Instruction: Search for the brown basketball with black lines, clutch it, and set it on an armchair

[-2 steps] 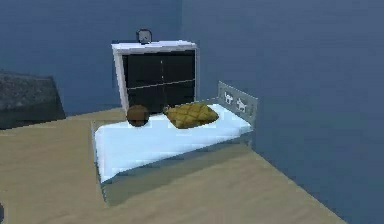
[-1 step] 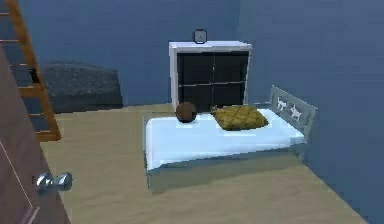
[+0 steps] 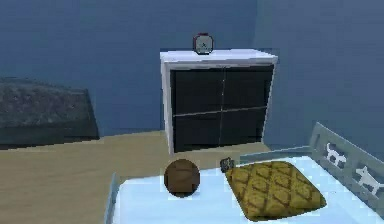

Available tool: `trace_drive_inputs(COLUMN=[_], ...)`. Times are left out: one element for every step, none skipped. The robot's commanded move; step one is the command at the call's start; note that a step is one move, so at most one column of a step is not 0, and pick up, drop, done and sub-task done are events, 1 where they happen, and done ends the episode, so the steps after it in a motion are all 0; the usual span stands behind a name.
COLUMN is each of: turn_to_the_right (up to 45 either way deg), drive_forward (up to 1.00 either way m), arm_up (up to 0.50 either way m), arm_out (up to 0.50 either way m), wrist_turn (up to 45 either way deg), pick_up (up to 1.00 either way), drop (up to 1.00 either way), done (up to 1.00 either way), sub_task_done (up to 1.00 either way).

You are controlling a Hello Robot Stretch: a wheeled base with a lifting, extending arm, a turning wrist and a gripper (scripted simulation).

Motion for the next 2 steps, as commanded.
trace_drive_inputs(turn_to_the_right=[-36.0,0.0], drive_forward=[0.0,0.05], arm_up=[0.0,0.0], arm_out=[0.0,0.0], wrist_turn=[0.0,0.0], pick_up=[0.0,0.0], drop=[0.0,0.0], done=[0.0,0.0], sub_task_done=[0.0,0.0])
